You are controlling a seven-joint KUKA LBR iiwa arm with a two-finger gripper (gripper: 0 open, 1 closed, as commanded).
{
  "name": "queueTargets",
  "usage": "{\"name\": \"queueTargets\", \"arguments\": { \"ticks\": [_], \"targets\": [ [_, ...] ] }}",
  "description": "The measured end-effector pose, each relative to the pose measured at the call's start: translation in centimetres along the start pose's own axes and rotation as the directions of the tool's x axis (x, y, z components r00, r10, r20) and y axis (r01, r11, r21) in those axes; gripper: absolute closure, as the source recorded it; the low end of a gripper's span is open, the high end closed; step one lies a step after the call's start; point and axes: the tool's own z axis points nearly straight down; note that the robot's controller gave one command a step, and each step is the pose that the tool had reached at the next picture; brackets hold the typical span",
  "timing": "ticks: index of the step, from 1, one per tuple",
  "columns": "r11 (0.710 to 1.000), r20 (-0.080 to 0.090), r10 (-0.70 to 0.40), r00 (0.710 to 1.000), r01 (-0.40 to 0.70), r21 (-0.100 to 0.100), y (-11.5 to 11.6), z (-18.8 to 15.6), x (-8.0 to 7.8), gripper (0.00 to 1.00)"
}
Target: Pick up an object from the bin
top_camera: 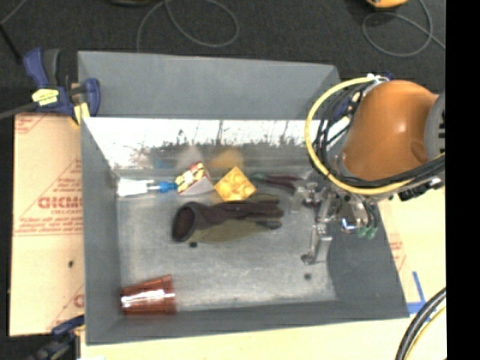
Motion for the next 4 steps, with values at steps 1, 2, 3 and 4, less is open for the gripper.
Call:
{"name": "queueTargets", "arguments": {
  "ticks": [1,2,3,4],
  "targets": [
    [1.0,0.008,-0.002,1.0,0.002,0.001,0.0,-0.4,-0.1,0.0],
    [0.999,0.008,0.046,0.999,-0.046,0.001,1.2,0.0,-2.2,0.0],
    [0.999,0.016,0.033,0.999,-0.033,0.001,3.1,2.9,-5.4,0.0],
    [0.996,0.013,0.092,0.996,-0.092,-0.001,3.6,6.9,-5.5,0.0]
  ]
}}
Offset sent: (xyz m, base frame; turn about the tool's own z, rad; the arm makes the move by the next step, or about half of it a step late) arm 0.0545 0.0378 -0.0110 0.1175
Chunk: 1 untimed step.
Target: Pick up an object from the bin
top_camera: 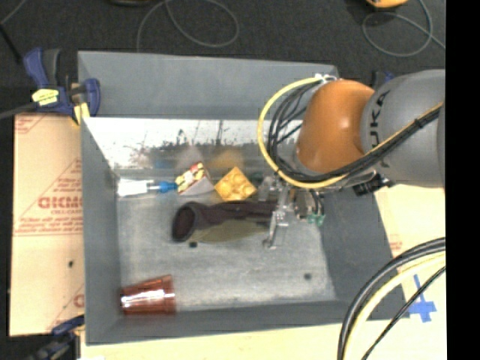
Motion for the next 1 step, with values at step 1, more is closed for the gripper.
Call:
{"name": "queueTargets", "arguments": {
  "ticks": [1],
  "targets": [
    [0.999,0.008,0.053,0.999,-0.053,0.0,4.48,4.08,-3.07,0.0]
  ]
}}
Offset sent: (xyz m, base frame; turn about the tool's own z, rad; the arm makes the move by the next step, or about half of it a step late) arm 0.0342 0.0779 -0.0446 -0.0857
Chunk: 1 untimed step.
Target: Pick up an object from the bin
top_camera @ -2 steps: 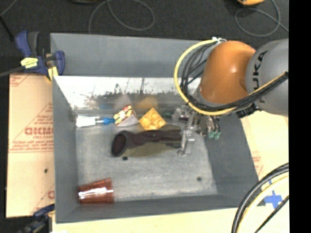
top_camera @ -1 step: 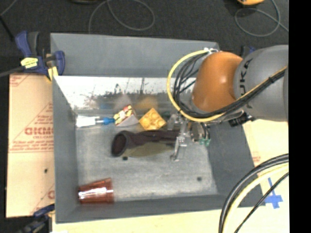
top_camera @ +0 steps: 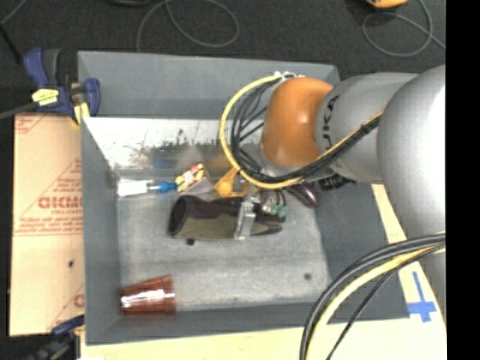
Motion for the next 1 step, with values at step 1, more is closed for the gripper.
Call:
{"name": "queueTargets", "arguments": {
  "ticks": [1],
  "targets": [
    [0.99,-0.005,-0.139,0.99,0.139,-0.001,3.48,0.3,0.51,1.0]
  ]
}}
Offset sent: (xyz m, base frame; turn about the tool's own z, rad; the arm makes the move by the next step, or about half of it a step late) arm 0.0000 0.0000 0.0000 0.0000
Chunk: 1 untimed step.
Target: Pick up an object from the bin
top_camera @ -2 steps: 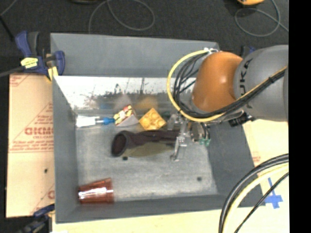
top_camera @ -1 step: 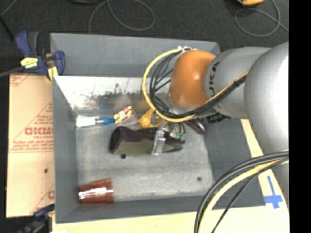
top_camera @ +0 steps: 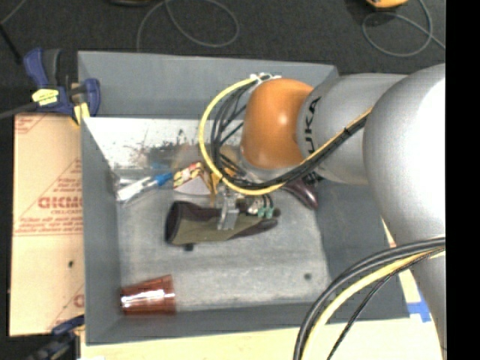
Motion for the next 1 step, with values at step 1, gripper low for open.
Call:
{"name": "queueTargets", "arguments": {
  "ticks": [1],
  "targets": [
    [1.0,0.0,0.0,1.0,0.0,0.0,0.0,0.0,0.0,1.0]
  ]
}}
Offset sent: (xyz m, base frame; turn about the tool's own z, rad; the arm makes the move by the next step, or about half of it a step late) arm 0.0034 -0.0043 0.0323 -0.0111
